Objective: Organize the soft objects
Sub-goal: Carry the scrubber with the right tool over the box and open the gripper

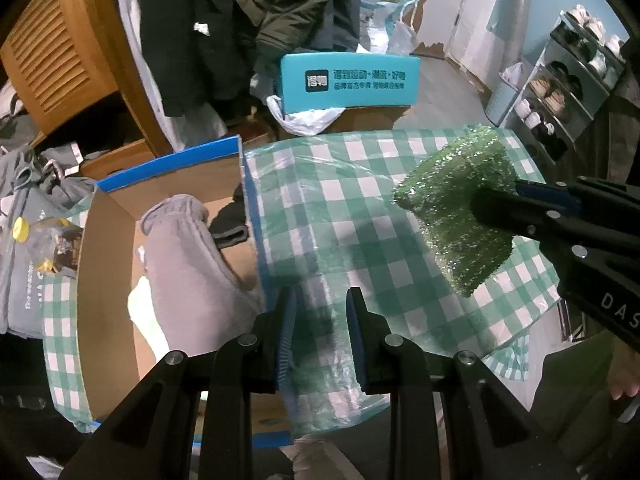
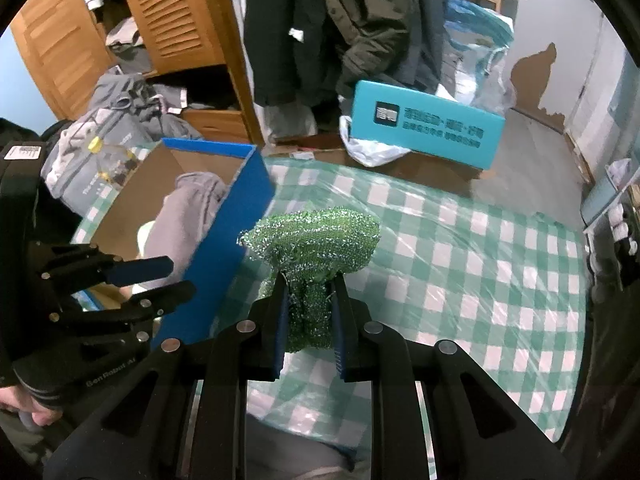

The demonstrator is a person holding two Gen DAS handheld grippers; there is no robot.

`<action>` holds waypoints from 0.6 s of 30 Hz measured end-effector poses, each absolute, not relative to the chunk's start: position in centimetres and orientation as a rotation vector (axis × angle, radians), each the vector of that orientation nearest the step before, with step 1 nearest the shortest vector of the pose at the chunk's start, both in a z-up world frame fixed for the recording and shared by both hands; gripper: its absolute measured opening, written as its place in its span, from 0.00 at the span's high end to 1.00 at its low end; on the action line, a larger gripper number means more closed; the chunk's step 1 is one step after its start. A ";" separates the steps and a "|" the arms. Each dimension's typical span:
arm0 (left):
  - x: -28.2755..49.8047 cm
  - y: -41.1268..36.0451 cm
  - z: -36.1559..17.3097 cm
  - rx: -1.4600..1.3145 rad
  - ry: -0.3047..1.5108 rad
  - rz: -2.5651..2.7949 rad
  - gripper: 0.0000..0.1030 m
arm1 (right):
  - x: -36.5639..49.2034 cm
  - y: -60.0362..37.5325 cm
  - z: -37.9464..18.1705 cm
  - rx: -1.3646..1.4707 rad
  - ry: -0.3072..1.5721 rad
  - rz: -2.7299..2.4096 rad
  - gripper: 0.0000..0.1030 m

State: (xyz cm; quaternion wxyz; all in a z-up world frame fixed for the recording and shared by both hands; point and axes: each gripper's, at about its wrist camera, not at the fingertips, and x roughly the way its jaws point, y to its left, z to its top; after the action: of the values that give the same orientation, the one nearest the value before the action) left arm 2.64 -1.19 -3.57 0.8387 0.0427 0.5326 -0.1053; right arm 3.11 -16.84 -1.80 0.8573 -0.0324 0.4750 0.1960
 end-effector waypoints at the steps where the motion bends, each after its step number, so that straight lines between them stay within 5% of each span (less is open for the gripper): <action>1: 2.6 -0.9 -3.5 0.088 1.124 -0.219 0.75 | 3.1 -16.5 -1.7 -0.070 0.997 0.417 0.84; 18: 1.8 5.5 -2.7 0.012 1.094 -0.138 0.75 | 3.6 -9.3 -0.8 -0.109 0.983 0.521 0.84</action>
State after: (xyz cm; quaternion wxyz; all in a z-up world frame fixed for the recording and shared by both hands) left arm 1.78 5.52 -2.72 0.8518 0.0058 0.5197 -0.0654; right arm 3.56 -9.30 -0.78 0.8477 -0.0515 0.4665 0.2472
